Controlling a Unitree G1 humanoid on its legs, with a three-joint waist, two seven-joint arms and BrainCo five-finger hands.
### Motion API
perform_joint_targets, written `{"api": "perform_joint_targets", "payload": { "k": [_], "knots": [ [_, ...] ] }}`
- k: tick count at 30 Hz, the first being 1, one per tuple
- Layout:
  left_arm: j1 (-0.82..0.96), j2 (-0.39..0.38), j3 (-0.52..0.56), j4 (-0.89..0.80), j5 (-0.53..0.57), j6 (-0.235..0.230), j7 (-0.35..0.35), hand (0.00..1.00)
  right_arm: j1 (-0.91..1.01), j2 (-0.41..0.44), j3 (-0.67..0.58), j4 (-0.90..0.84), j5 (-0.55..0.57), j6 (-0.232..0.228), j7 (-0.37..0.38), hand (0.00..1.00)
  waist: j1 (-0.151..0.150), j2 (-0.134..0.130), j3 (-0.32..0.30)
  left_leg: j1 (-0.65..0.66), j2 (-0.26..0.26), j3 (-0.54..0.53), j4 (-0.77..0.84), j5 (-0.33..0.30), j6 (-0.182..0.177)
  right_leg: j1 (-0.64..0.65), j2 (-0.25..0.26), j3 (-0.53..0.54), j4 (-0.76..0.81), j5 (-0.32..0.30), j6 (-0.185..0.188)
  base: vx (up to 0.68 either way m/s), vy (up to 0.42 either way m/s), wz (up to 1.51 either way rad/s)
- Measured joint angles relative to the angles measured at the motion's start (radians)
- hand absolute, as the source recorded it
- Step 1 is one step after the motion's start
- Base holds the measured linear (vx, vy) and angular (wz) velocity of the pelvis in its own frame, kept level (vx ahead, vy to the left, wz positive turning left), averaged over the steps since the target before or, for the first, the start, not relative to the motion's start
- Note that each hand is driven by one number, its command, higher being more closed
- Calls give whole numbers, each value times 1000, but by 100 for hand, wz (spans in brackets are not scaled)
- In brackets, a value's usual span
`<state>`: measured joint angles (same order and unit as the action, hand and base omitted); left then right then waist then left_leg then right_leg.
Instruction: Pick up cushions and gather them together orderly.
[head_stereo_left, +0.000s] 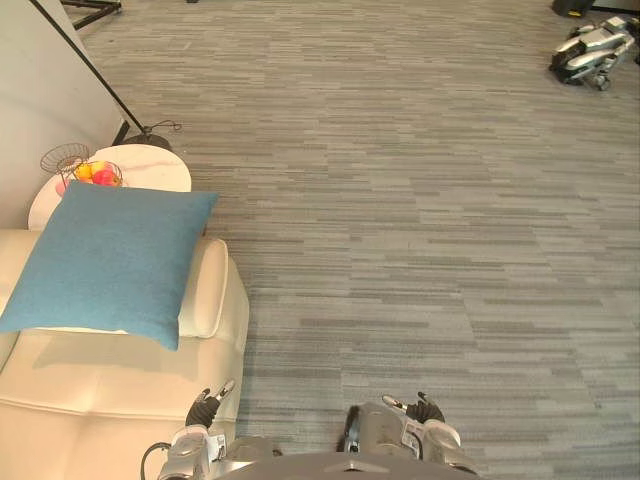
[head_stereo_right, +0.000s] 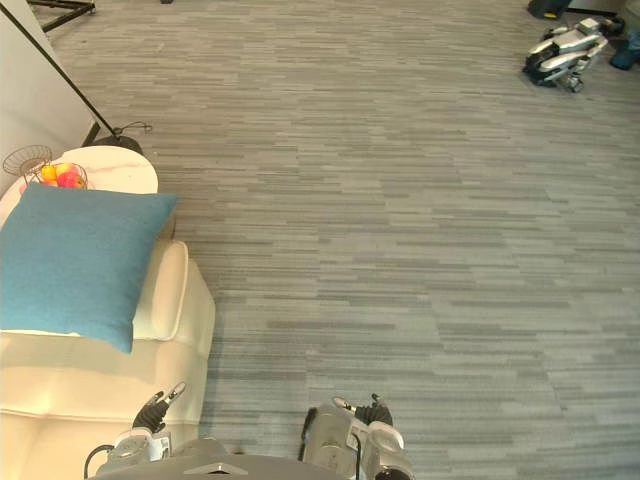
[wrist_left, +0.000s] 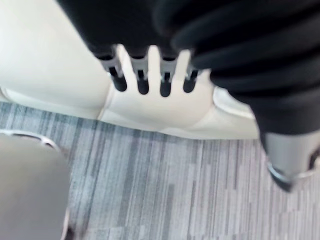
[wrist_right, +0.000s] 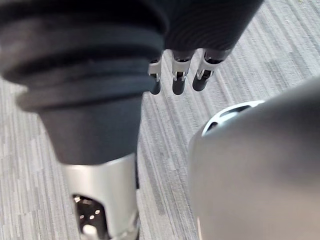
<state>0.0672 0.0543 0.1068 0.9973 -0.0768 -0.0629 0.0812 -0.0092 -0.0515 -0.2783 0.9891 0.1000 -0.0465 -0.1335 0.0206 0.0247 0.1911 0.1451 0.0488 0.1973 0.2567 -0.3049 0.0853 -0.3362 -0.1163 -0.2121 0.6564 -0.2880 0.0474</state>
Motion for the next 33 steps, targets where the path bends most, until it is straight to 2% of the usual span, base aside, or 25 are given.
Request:
{"api": "perform_joint_targets", "payload": {
  "k": [1,2,3,4,5,7,9,10,11,12,13,14,15,16,17,18,20,21,22,23,24,25,26,27,33],
  "knots": [
    [1,1,0,0,0,0,0,0,0,1,0,0,0,0,0,0,-1,-2,-1,10,10,-11,-9,2,-7,-10,12,19,-85,35,5,344,-230,59],
    [3,1,0,1,0,0,0,0,1,3,0,0,1,0,0,0,-6,-9,-2,34,20,-30,-32,2,-32,-13,21,57,-241,119,14,227,-175,50],
    [4,3,0,3,0,0,0,0,4,3,0,1,1,1,0,0,-10,-17,-5,45,20,-42,-42,0,-50,-9,20,77,-317,168,19,491,-393,73],
    [5,5,5,8,0,0,0,0,10,3,-1,7,2,3,0,0,-16,-30,-11,76,23,-85,-66,-18,-96,22,18,96,-389,379,26,419,-341,50],
    [-4,-17,9,24,1,0,2,0,3,-10,-4,8,2,3,0,0,-9,6,-12,87,53,-107,-74,-22,-103,26,47,87,-369,344,23,402,-326,35],
    [-7,-45,18,36,2,-10,0,0,1,-17,-31,6,12,1,1,0,-3,22,-9,85,64,-172,-56,26,-119,6,51,76,-271,239,-5,337,-271,13],
    [-5,-58,27,46,3,-10,0,0,6,-18,-50,8,11,2,1,0,-10,50,-25,80,89,-216,-12,43,-133,40,57,35,-259,204,-11,302,-215,38],
    [-4,-64,36,46,3,-10,0,0,11,-19,-52,8,11,2,0,0,-12,49,-25,72,98,-228,12,46,-135,57,60,22,-265,195,-12,318,-187,74],
    [0,-76,57,38,2,-11,0,0,22,-17,-59,8,11,3,0,0,-11,65,-36,25,123,-249,134,70,-170,118,67,-23,-299,173,-26,233,-135,69],
    [0,-76,62,34,2,-11,-1,0,27,-16,-57,7,11,3,0,0,-10,64,-36,-4,132,-250,199,84,-180,137,68,-39,-314,170,-28,336,-187,84],
    [-2,-76,85,29,2,-12,-1,0,35,-14,-51,5,10,2,0,0,-6,64,-37,-68,151,-238,324,126,-186,176,70,-68,-340,167,-30,277,-125,68],
    [5,-74,99,14,-9,-12,0,0,41,-8,-46,6,12,2,-1,0,6,56,-35,-133,197,-169,473,205,-173,234,74,-98,-380,171,-44,287,-108,60],
    [7,-74,99,12,-10,-12,1,0,46,-8,-48,6,13,2,-1,0,12,51,-33,-150,215,-141,512,208,-165,251,74,-112,-392,172,-48,292,-80,50],
    [6,-74,99,8,-11,-13,1,0,50,-8,-58,9,14,3,-2,0,17,56,-37,-183,244,-85,571,182,-148,292,74,-133,-420,173,-51,283,-40,54],
    [5,-76,91,3,-20,-13,-1,0,55,-7,-64,10,21,4,-3,0,16,56,-36,-215,251,-17,595,119,-153,347,65,-156,-460,176,-46,281,-16,55],
    [5,-76,91,2,-22,-13,-1,0,55,-7,-66,11,22,5,-3,0,16,54,-36,-221,250,0,592,102,-154,362,61,-161,-467,179,-42,276,40,57],
    [5,-70,89,-3,-30,-15,-1,0,55,-2,-69,13,30,6,-2,0,17,42,-30,-248,223,83,481,37,-165,417,19,-201,-480,183,-34,227,114,54],
    [4,-67,87,-4,-30,-15,-1,0,55,-1,-69,13,30,6,-1,0,17,40,-28,-255,211,104,425,37,-168,428,8,-212,-478,184,-26,154,136,67],
    [4,-67,83,-4,-29,-16,-1,0,56,-1,-72,11,31,6,-1,0,15,42,-29,-270,191,144,285,70,-161,445,-5,-234,-476,180,-9,177,198,94],
    [5,-63,62,1,-27,-16,-1,0,58,-10,-85,11,31,6,0,0,17,55,-39,-296,172,201,159,154,-112,459,-1,-242,-472,149,44,179,199,106],
    [2,-51,55,2,-27,-16,-1,0,58,0,-85,12,30,8,-1,0,16,34,-42,-298,146,197,142,161,-106,458,-19,-236,-477,135,59,198,224,107],
    [-1,-29,47,-6,-28,-17,0,0,57,14,-82,12,30,8,0,0,17,6,-40,-299,108,192,101,180,-99,454,-37,-235,-491,134,58,115,130,71],
    [-3,-21,46,-7,-27,-19,-1,0,53,19,-82,12,30,8,0,0,21,-4,-38,-300,91,189,77,191,-94,454,-42,-235,-503,134,58,128,127,73],
    [-12,-5,45,-4,-27,-17,0,0,39,28,-82,12,30,7,-1,0,31,-27,-41,-294,46,182,24,218,-84,461,-53,-235,-539,141,53,93,74,47],
    [3,6,43,7,-26,-13,0,0,46,41,-78,13,28,6,0,0,30,-34,-41,-187,-43,144,-120,266,-68,535,-92,-236,-564,141,53,62,17,29]
  ]
}}
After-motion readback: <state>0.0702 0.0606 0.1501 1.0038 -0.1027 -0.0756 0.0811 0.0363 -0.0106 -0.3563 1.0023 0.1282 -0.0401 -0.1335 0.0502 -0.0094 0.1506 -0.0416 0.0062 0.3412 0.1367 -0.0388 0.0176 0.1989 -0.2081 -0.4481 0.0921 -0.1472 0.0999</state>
